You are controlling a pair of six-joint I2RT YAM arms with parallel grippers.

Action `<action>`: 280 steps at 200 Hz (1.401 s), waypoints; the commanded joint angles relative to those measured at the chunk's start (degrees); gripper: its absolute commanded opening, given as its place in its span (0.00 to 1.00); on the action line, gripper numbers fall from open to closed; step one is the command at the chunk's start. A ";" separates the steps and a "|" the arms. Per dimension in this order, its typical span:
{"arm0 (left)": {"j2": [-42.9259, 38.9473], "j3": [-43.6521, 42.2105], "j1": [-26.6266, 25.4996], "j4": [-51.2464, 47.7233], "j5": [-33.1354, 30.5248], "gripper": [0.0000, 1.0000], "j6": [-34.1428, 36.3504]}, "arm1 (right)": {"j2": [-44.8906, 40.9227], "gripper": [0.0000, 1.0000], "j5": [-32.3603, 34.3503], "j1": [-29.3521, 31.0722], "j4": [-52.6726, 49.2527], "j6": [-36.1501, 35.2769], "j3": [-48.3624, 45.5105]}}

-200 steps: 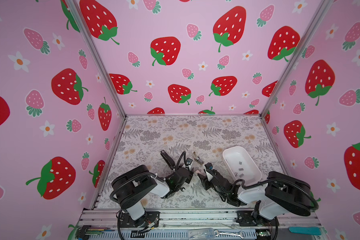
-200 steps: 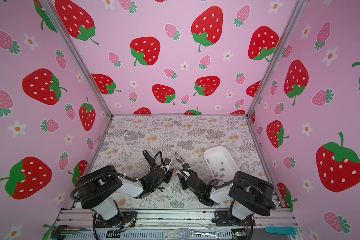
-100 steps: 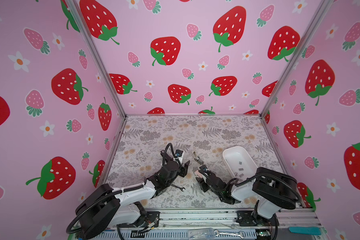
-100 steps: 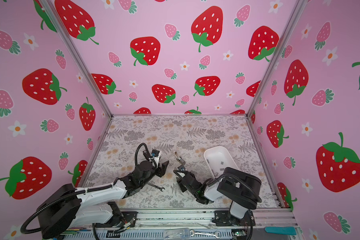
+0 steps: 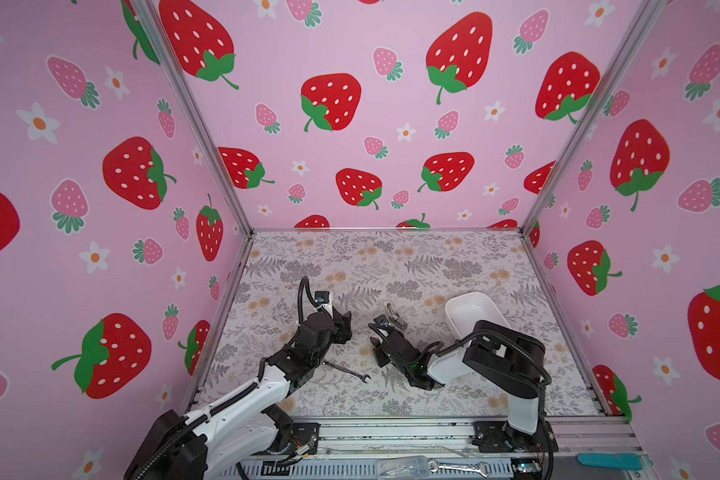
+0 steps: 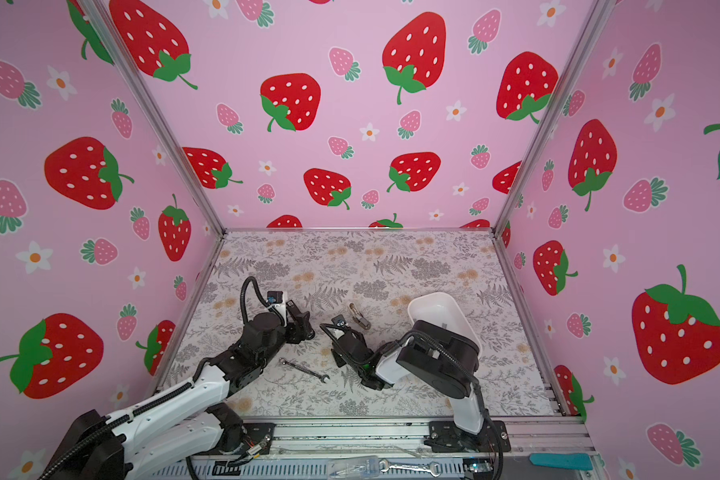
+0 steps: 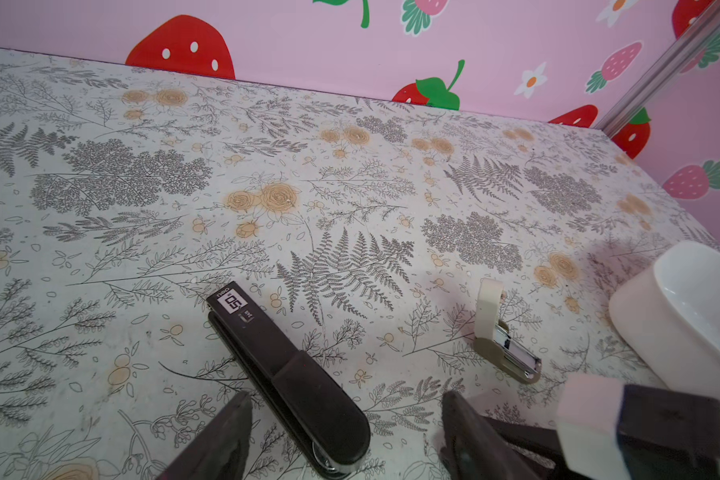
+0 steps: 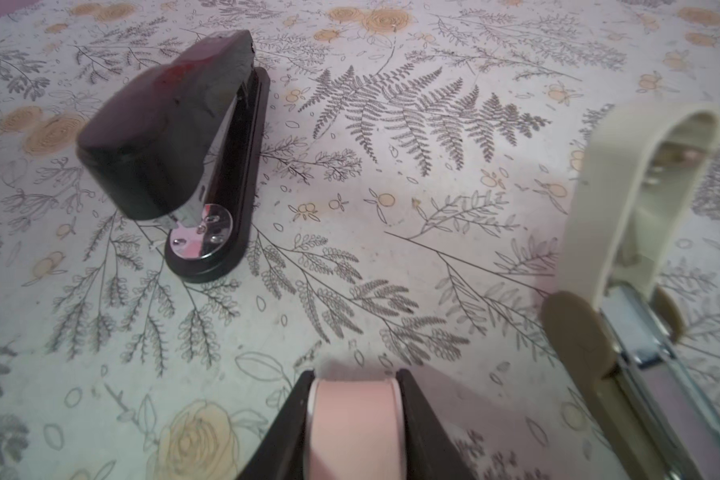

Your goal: Load the staples into the stapler

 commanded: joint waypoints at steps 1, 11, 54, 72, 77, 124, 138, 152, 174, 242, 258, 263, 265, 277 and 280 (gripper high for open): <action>-1.31 0.88 1.14 -2.14 1.70 0.74 -1.67 | -0.06 0.47 -1.83 0.00 -2.53 0.70 1.39; -1.61 1.29 1.43 -2.50 1.64 0.74 -1.35 | -1.99 0.51 -1.88 0.00 -2.62 0.11 1.00; -0.48 3.58 2.32 -2.36 3.34 0.74 -0.43 | -14.75 0.60 1.66 -0.09 -4.63 -2.96 -4.01; 1.73 5.19 2.40 -2.04 4.63 0.74 0.05 | -20.04 0.61 4.09 -0.64 -4.89 -4.45 -7.06; 2.45 5.73 2.41 -1.98 4.82 0.74 0.14 | -21.22 0.61 4.68 -0.93 -4.86 -4.91 -8.00; 11.31 11.25 2.67 -1.24 8.23 0.73 1.08 | -23.38 0.58 -1.58 -7.19 -4.95 -9.74 -11.64; 14.07 13.78 2.67 -2.30 9.39 0.73 1.58 | -22.87 0.58 -3.64 -8.92 -4.96 -10.52 -12.45; 16.48 15.71 2.69 -2.86 9.95 0.72 2.06 | -21.73 0.59 -6.13 -10.62 -4.79 -11.39 -12.69; 19.36 17.89 2.78 -3.12 10.52 0.72 2.19 | -19.24 0.60 -9.68 -12.61 -3.85 -12.18 -12.96; 23.93 20.63 2.77 -3.65 10.88 0.71 2.76 | -14.61 0.66 -16.17 -16.61 1.91 -13.14 -15.59; 24.36 20.79 2.80 -3.58 10.61 0.71 2.79 | -13.24 0.65 -17.62 -17.04 2.26 -13.52 -15.35; 24.43 20.87 2.80 -3.57 10.61 0.71 2.78 | -12.77 0.65 -17.83 -17.13 2.26 -13.56 -15.12; 24.47 20.92 2.77 -3.56 10.61 0.71 2.79 | -12.55 0.65 -17.91 -17.18 2.26 -13.58 -15.14; 24.78 21.06 2.76 -3.62 10.61 0.71 2.73 | -11.62 0.64 -18.36 -17.32 2.21 -13.79 -14.77; 24.75 21.07 2.76 -3.65 10.61 0.71 2.80 | -11.35 0.63 -18.49 -17.38 2.28 -13.87 -14.67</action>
